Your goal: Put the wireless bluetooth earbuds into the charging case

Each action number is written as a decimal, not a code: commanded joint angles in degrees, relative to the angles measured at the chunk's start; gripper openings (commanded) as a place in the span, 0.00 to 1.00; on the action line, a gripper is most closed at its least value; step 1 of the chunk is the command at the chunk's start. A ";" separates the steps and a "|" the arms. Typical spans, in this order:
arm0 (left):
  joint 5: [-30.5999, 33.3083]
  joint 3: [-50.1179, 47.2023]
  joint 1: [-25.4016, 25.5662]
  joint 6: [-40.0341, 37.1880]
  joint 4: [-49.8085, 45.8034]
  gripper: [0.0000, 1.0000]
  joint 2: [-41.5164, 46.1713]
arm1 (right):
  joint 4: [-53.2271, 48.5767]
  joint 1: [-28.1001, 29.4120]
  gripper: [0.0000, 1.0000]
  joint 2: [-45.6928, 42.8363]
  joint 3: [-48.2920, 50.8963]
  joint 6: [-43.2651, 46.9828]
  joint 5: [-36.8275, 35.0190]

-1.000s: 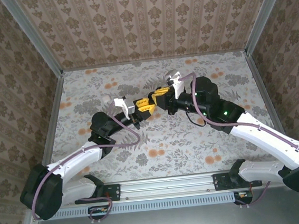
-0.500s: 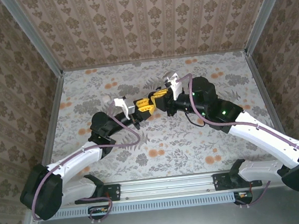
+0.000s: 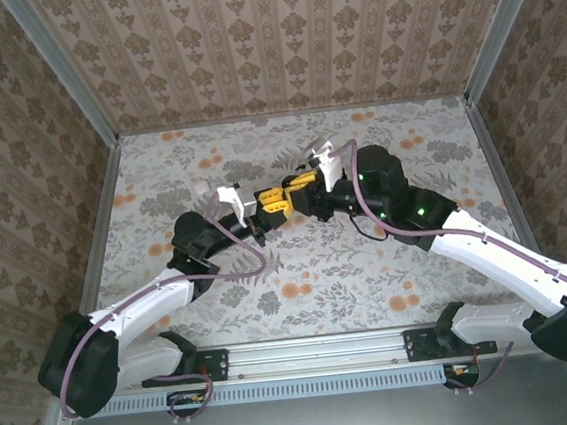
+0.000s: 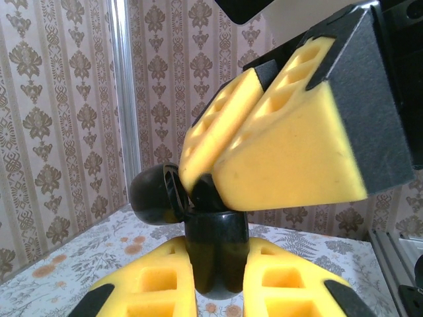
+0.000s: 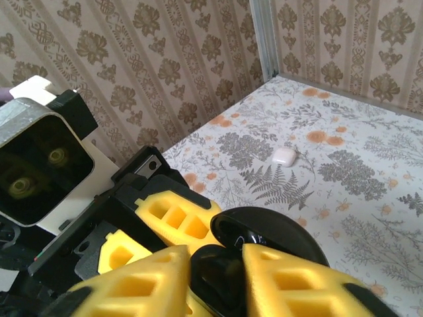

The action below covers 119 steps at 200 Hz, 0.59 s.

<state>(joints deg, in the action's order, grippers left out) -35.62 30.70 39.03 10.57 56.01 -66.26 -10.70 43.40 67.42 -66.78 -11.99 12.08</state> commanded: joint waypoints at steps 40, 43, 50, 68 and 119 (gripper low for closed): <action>-0.17 0.40 0.35 0.29 1.41 0.00 1.18 | -2.19 0.18 0.51 -0.65 -4.06 -0.49 -2.74; -0.01 0.29 0.28 0.25 1.39 0.00 1.14 | -2.26 0.19 0.51 -0.82 -4.20 -0.66 -3.01; 0.18 0.16 0.35 0.24 1.42 0.00 1.15 | -2.55 0.15 0.52 -1.12 -4.76 -0.99 -3.64; 0.54 -0.18 0.33 0.11 1.47 0.00 1.20 | -3.71 0.12 0.54 -2.17 -6.40 -1.53 -5.48; 2.56 -1.28 -0.10 -0.79 0.60 0.00 1.88 | -7.46 -2.08 0.59 -3.12 -9.42 -3.48 -9.11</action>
<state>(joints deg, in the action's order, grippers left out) -34.24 30.35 39.03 10.52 55.88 -66.17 -15.11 42.85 64.97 -73.54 -13.50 6.22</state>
